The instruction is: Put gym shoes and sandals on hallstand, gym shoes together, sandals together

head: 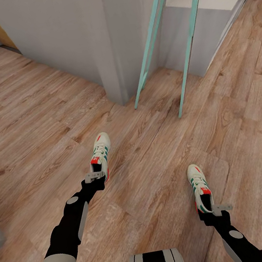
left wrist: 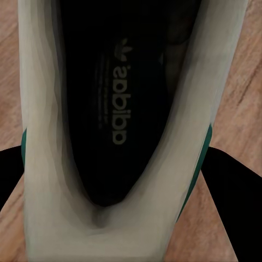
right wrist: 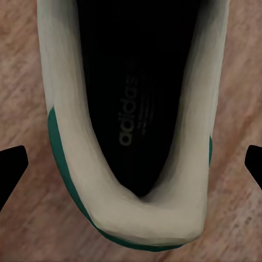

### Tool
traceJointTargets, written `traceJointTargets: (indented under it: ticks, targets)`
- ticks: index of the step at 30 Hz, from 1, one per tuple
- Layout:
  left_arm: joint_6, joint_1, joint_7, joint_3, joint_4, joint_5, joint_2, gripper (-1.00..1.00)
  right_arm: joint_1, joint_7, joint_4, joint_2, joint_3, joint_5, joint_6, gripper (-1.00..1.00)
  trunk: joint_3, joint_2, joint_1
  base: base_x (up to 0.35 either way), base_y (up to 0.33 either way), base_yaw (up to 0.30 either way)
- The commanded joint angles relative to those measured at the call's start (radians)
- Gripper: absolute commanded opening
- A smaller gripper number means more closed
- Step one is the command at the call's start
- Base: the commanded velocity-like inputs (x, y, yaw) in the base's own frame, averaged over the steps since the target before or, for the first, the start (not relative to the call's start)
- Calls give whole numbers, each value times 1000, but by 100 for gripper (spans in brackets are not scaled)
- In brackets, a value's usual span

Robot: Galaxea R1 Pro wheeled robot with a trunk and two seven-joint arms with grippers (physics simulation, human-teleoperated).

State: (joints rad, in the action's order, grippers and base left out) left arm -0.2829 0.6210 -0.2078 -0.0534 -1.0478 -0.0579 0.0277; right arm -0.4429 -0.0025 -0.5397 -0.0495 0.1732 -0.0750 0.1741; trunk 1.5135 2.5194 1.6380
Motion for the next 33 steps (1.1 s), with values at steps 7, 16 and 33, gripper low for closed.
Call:
traceJointTargets:
  ticks: [7,16,33]
  targets:
    - [-5,0,-10,-3,-2,-6,2,-100,0,1,0,0,3,-8,3,-100,1,0,0,1,0,0]
    - [-5,0,-13,-3,-1,-5,1,-100,0,1,0,0,3,-8,4,-100,1,0,0,0,0,0]
    - [-5,-1,-12,-5,-3,-7,0,-100,0,1,0,0,3,-8,4,-100,-15,-1,-2,0,0,0]
